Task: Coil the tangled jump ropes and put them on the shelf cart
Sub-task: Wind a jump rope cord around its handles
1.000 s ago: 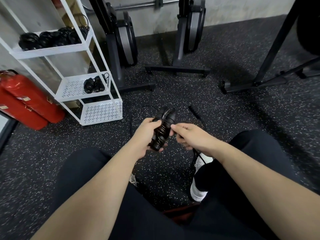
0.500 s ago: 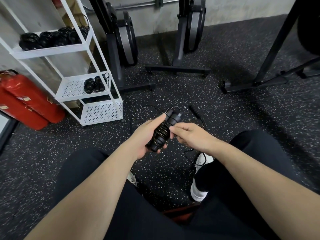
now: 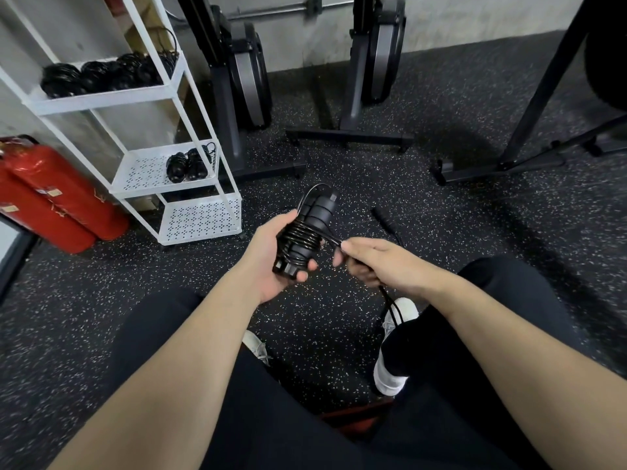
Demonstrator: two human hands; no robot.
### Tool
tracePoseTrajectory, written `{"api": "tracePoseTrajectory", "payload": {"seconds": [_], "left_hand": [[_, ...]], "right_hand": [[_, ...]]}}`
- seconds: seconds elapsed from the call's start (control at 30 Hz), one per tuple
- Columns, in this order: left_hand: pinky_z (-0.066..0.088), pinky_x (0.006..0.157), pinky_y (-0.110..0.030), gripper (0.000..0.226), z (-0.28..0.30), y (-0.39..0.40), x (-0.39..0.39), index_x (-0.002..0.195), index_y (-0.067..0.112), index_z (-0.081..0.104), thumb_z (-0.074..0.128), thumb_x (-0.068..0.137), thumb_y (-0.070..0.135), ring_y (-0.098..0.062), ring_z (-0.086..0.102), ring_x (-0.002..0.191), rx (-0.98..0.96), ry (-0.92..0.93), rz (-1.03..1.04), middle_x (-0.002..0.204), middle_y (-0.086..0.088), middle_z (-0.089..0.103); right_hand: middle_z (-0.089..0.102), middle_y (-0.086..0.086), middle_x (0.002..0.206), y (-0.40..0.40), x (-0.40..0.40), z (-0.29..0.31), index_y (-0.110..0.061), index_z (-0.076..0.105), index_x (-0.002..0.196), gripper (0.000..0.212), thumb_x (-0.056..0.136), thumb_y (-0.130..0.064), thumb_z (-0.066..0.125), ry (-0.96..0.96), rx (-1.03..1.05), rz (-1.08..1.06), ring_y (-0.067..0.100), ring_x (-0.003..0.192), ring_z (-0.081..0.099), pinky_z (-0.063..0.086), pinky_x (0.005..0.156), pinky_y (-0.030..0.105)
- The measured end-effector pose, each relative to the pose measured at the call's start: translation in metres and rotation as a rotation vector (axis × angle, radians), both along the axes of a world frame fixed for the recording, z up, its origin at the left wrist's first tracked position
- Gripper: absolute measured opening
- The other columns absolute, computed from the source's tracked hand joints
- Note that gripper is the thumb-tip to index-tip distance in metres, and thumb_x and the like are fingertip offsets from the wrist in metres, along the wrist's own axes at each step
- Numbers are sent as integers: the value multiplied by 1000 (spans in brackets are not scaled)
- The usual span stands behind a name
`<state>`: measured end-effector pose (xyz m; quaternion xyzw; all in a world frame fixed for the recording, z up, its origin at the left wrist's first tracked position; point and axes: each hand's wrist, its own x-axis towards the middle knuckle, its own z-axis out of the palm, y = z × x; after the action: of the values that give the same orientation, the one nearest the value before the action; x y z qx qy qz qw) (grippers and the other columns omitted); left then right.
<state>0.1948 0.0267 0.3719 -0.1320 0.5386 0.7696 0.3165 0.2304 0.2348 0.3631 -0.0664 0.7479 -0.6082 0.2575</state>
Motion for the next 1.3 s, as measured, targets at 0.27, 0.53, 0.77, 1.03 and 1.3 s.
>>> {"api": "tracePoseTrajectory", "payload": {"seconds": [0.27,0.53,0.77,1.03,1.3], "left_hand": [[33,31,-18,44,4,-10,2,119,9,68,50,101,45,-18,51,45,103,-80,18,90,-13,68],[31,27,-15,44,10,-18,7,97,13,79,57,87,50,-13,50,38,164,-79,-117,84,-9,68],[39,32,-19,55,17,-11,14,101,7,65,45,91,57,-17,56,46,-99,-7,-507,73,-8,57],[50,41,-28,25,15,-4,18,108,22,44,44,107,48,-31,68,64,-453,153,-837,94,-16,72],[63,63,-39,50,19,0,19,139,36,38,66,98,43,-27,77,76,-664,241,-995,124,-8,66]], "right_hand": [[45,-7,57,9,3,3,-27,73,94,28,106,-36,50,105,62,30,11,51,35,33,49,27],[45,-2,61,13,0,-5,-28,74,82,41,87,-65,57,78,148,42,18,62,44,45,65,29],[54,-1,59,17,-4,-9,-23,73,65,40,71,-62,76,87,273,-105,11,51,40,31,52,25],[72,0,70,23,-12,-27,-24,75,63,44,89,8,60,96,484,24,21,71,56,48,67,40],[75,-22,87,28,-15,-19,-43,75,82,14,86,-30,80,137,436,127,-5,80,66,49,83,15]]}}
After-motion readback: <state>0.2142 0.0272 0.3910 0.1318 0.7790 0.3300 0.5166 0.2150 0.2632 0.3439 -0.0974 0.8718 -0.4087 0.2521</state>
